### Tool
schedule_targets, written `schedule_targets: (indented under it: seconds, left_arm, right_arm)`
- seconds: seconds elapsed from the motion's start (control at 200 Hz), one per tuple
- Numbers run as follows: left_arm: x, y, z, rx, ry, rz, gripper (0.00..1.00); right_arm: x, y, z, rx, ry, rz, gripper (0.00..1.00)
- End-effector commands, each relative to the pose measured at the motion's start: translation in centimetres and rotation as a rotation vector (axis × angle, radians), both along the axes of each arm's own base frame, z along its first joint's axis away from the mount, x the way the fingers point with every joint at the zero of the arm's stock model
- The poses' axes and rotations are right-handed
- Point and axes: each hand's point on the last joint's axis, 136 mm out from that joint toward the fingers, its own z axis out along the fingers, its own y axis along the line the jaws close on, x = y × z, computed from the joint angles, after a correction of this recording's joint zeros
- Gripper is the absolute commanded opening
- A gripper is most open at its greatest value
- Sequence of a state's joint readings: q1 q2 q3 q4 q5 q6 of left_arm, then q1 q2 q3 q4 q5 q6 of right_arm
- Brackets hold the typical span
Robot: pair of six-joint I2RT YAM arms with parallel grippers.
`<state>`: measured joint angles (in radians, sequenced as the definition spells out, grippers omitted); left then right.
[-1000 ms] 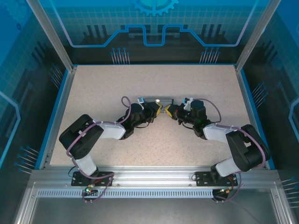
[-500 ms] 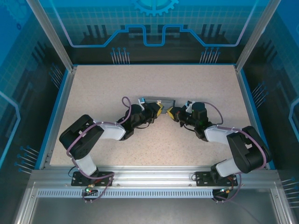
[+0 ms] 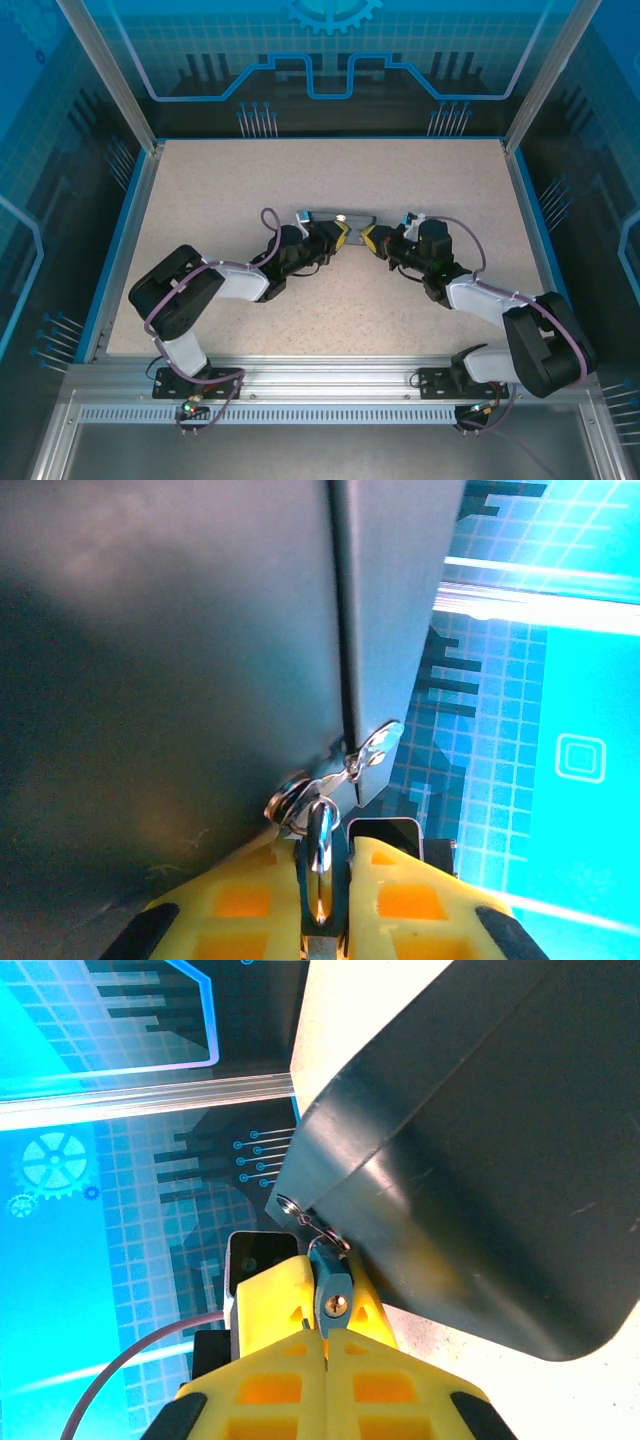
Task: Unlock a padlock with a key
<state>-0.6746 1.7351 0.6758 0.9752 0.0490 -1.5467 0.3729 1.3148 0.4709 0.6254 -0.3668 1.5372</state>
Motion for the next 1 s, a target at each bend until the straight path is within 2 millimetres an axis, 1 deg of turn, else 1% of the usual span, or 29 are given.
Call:
schedule_targets:
  seconds: [0.0, 0.31, 0.335, 0.405, 0.61, 0.84, 0.99]
  left_arm:
    - [0.0, -0.5, 2.9, -0.081, -0.082, -0.006, 0.0]
    - [0.0, -0.5, 3.1, -0.088, -0.085, -0.006, 0.0]
    - [0.1, -0.6, 3.3, -0.092, -0.089, -0.006, 0.0]
    - [0.1, -0.5, 3.0, -0.087, -0.084, -0.005, 0.0]
    - [0.1, -0.5, 3.1, -0.09, -0.086, -0.006, 0.0]
    - [0.1, -0.6, 3.1, -0.091, -0.086, -0.006, 0.0]
    - [0.1, -0.6, 3.1, -0.092, -0.087, -0.007, 0.0]
  right_arm:
    - [0.3, 0.3, 0.1, -0.005, 0.008, -0.009, 0.0]
    - [0.8, 1.1, 0.1, 0.003, 0.007, 0.001, 0.0]
    - [0.9, 1.2, 0.1, 0.005, 0.005, 0.001, 0.0]
    - [1.0, 1.4, 0.3, 0.008, 0.002, 0.005, 0.0]
    - [1.2, 1.9, 0.5, 0.01, -0.004, 0.013, 0.0]
    - [1.2, 2.3, 0.1, 0.008, 0.002, 0.021, 0.0]
    - [1.0, 2.2, -0.4, 0.006, 0.013, 0.017, 0.0]
